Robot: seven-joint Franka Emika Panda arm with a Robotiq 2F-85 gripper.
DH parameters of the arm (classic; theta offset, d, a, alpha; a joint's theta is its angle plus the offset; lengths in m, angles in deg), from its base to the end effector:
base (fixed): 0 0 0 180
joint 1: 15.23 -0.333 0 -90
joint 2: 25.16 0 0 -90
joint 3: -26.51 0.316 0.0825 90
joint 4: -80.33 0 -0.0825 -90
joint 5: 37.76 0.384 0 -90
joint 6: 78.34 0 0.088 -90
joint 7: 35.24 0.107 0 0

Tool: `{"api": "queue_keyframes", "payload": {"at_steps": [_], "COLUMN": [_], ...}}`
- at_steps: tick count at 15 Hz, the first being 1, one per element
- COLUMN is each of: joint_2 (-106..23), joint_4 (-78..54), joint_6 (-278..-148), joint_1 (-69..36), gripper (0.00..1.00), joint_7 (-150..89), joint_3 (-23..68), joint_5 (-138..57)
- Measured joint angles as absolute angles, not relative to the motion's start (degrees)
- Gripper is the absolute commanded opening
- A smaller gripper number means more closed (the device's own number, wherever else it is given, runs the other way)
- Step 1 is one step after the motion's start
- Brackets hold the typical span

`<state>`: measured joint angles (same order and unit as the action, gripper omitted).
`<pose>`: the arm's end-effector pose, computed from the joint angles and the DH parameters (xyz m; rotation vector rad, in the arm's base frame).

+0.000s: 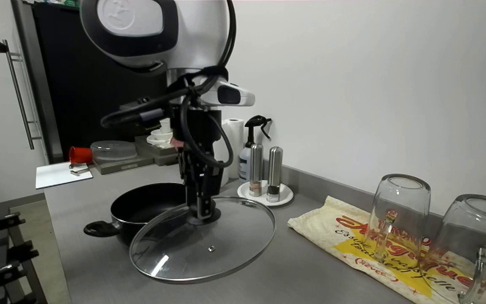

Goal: Take the lid off the pot and put it on the counter

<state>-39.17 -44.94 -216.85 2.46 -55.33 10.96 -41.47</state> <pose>0.4658 -0.3047 0.2792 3.0355 -0.2637 -0.0819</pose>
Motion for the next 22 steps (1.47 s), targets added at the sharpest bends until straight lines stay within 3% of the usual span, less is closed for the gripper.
{"api": "queue_keyframes", "payload": {"at_steps": [22], "joint_2": [-56.0], "joint_4": [-31.2], "joint_6": [-216.9], "joint_1": [8.1], "gripper": [0.24], "joint_7": [-55.9], "joint_3": [18.6], "joint_5": [-33.2]}}
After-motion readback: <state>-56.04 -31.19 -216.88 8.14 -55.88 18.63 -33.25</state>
